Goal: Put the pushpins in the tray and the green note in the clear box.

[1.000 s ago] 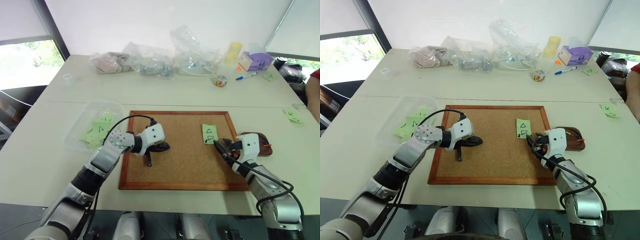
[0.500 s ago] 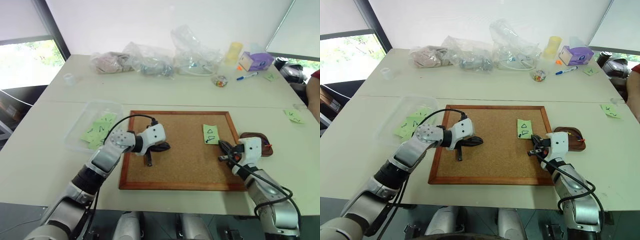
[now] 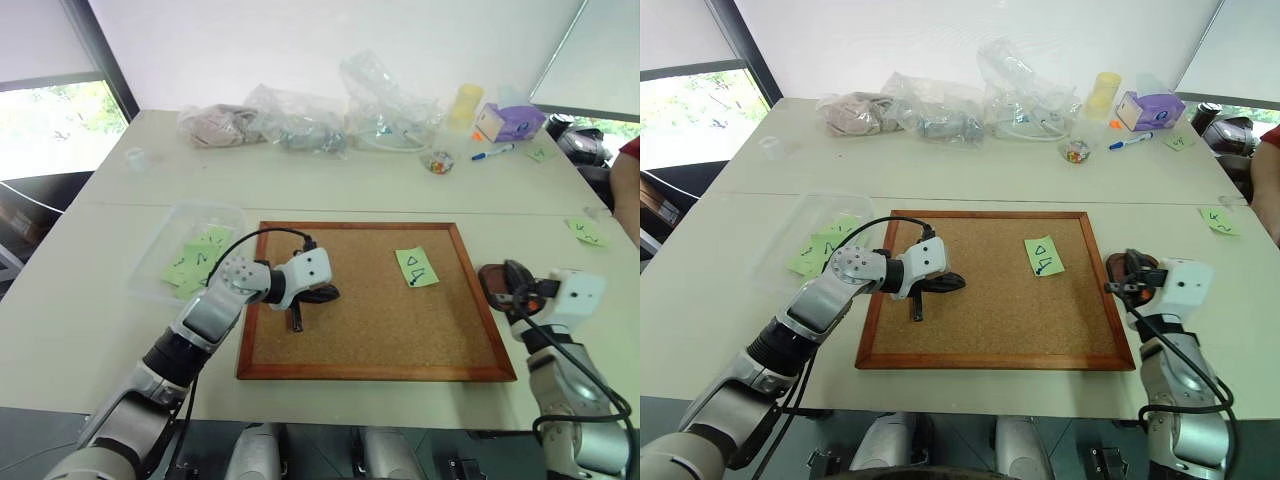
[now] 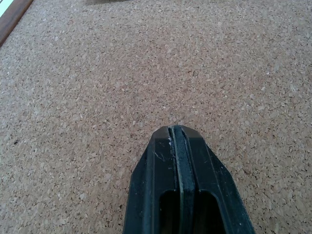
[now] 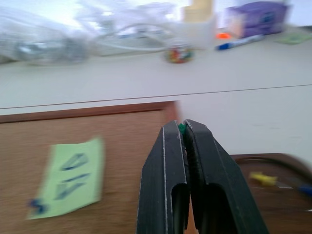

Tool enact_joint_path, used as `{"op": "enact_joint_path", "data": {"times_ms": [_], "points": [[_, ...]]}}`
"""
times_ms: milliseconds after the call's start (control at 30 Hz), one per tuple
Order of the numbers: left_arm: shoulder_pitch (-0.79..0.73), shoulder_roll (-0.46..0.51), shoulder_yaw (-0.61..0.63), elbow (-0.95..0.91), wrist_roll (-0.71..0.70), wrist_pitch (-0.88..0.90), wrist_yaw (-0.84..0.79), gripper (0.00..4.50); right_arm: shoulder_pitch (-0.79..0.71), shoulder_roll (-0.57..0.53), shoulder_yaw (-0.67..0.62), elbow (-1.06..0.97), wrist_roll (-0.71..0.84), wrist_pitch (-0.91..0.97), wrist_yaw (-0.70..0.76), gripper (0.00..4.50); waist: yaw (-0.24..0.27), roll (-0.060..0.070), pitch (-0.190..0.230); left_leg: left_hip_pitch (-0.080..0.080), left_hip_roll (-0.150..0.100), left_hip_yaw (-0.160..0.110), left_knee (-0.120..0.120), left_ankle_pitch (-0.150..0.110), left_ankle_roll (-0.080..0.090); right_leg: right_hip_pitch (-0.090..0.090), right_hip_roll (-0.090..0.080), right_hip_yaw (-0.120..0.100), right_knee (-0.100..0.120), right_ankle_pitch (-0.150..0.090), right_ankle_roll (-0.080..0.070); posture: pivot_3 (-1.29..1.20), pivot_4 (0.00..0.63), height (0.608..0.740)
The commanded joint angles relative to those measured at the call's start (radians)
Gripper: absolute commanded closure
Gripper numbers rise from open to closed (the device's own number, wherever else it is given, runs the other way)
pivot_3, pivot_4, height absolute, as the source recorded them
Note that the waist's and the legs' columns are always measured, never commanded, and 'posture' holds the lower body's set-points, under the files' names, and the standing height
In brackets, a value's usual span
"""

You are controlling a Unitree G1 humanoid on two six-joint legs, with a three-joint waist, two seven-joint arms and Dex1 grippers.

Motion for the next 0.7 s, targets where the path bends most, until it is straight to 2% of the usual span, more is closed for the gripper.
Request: {"op": "enact_joint_path", "data": {"times_ms": [33,467,600,700], "points": [[0.015,0.005,-0.03,0.043,0.03,0.015,-0.003,4.5,0.003,-0.037,-0.037,0.048,-0.031,0.03,-0.022,4.44,0.0,0.0,0.0,0.0,0.0,0.0,0.0,0.0,0.0,0.0,0.0,0.0,0.0,0.0,0.0,0.0,0.15,0.737],[0.023,0.002,-0.029,0.031,0.035,0.015,-0.001,4.5,-0.036,-0.08,-0.022,0.204,-0.042,0.011,0.043,4.44,0.001,0.0,0.0,0.0,0.0,0.0,0.0,0.0,0.0,0.0,0.0,0.0,0.0,0.0,0.0,0.0,0.15,0.737],[0.026,0.007,-0.027,0.02,0.034,0.024,0.0,4.5,-0.041,-0.08,-0.023,0.213,-0.041,0.01,0.051,3.16,0.001,0.0,0.0,0.0,0.0,0.0,0.0,0.0,0.0,0.0,0.0,0.0,0.0,0.0,0.0,0.0,0.15,0.737],[0.028,0.009,-0.025,0.014,0.034,0.03,0.0,4.5,-0.038,-0.08,-0.023,0.208,-0.043,0.009,0.051,1.66,0.0,0.0,0.0,0.0,0.0,0.0,0.0,0.0,0.0,0.0,0.0,0.0,0.0,0.0,0.0,0.0,0.15,0.737]]}}
